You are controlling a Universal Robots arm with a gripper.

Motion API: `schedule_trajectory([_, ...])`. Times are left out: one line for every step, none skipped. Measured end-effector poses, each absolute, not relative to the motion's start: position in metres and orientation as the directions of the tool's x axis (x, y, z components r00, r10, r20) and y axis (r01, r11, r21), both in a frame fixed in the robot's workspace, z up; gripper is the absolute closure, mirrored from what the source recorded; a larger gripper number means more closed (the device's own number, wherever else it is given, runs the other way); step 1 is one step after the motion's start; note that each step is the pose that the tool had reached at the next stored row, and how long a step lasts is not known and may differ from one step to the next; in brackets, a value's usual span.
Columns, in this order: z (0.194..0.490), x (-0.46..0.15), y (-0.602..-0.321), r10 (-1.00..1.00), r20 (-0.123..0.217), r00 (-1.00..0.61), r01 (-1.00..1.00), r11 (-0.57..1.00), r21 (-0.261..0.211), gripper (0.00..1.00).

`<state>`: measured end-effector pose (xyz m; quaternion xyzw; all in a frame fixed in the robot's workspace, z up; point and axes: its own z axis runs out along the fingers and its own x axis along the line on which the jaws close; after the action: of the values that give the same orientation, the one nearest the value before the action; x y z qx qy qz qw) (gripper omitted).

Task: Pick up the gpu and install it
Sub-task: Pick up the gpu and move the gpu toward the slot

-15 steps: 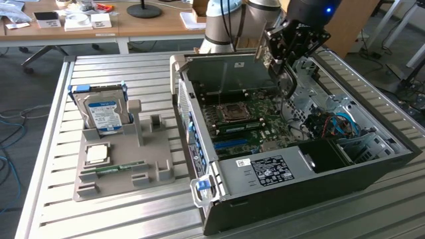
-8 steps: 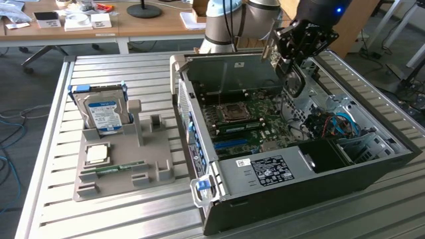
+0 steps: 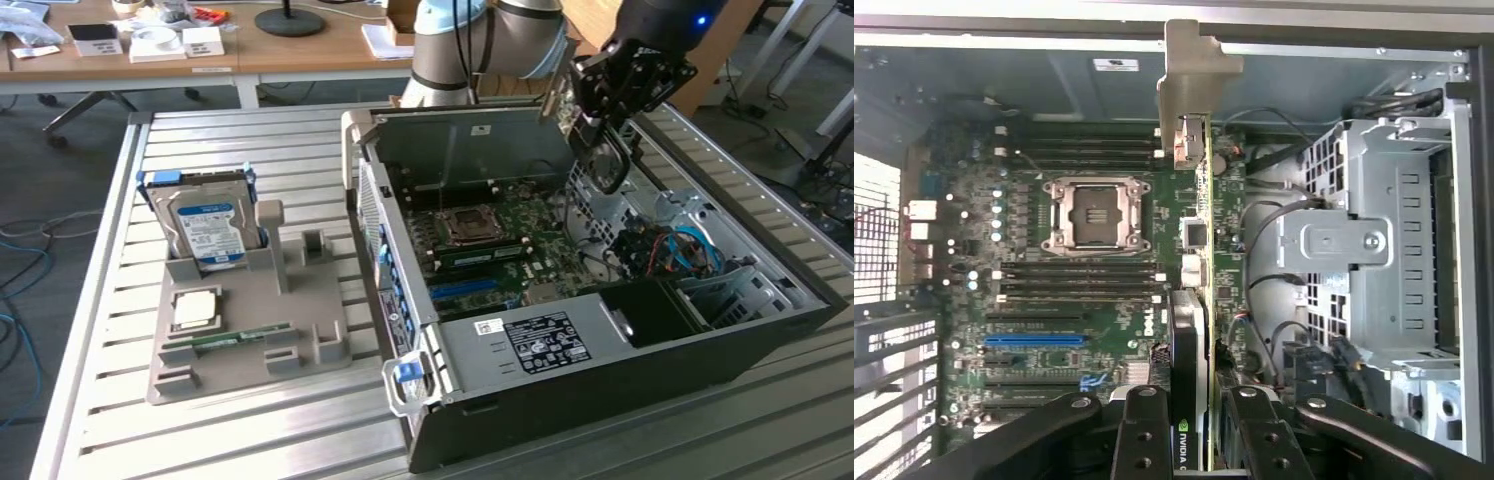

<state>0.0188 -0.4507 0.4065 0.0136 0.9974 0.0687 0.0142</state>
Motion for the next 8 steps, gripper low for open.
schedule_trajectory([0.407, 0.02, -0.451, 0.029, -0.027, -0.999, 0.025, 0.99, 0.137, 0.73])
schedule_trajectory([0.406, 0.022, -0.451, 0.029, -0.027, -0.999, 0.025, 0.99, 0.137, 0.73])
schedule_trajectory([0.406, 0.024, -0.451, 0.029, -0.027, -0.999, 0.025, 0.99, 0.137, 0.73])
schedule_trajectory([0.406, 0.026, -0.451, 0.029, -0.027, -0.999, 0.025, 0.99, 0.137, 0.73])
schedule_trajectory([0.407, 0.028, -0.451, 0.029, -0.027, -0.999, 0.025, 0.99, 0.137, 0.73])
schedule_trajectory([0.407, 0.03, -0.451, 0.029, -0.027, -0.999, 0.025, 0.99, 0.137, 0.73])
schedule_trajectory([0.407, 0.032, -0.451, 0.029, -0.027, -0.999, 0.025, 0.99, 0.137, 0.73])
schedule_trajectory([0.407, 0.033, -0.451, 0.029, -0.027, -0.999, 0.025, 0.99, 0.137, 0.73])
